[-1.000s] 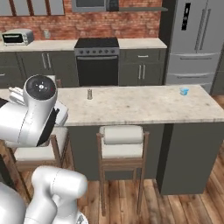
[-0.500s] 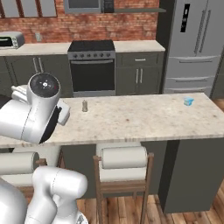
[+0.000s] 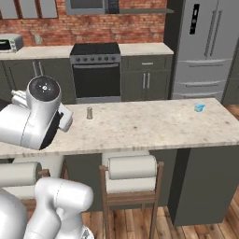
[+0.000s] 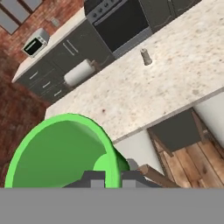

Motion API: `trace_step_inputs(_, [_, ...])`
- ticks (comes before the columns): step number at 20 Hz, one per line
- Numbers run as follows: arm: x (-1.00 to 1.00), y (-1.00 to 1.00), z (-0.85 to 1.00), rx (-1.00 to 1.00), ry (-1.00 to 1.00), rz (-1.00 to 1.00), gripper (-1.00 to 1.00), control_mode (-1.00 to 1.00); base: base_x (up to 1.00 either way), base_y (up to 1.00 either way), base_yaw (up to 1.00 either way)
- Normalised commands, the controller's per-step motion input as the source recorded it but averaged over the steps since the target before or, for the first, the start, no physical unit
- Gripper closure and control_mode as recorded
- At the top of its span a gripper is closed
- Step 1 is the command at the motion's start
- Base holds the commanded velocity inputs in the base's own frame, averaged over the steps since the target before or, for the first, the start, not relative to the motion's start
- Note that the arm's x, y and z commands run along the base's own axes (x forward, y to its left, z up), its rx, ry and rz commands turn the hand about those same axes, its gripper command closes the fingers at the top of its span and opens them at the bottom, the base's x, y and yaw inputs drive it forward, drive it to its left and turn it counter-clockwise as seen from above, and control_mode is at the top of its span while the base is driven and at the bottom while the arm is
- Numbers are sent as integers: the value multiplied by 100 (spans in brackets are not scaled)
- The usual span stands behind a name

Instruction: Open the cabinet directly in front. Then move the liquor and the cup to the dining counter with the candle on it.

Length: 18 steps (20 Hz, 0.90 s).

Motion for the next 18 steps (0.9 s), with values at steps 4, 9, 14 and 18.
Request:
trace_step_inputs(4, [96,86,-21,-8,1,-15,100,-100,0,0,0])
trace_step_inputs(9, [95,88,-31,-9,6,-17,100,-100,0,0,0])
trace_step_inputs(14, [79,29,-26,-2,12,-8,100,-100,0,0,0])
trace_step_inputs(18, [76,0,-8,0,14,-1,100,-100,0,0,0])
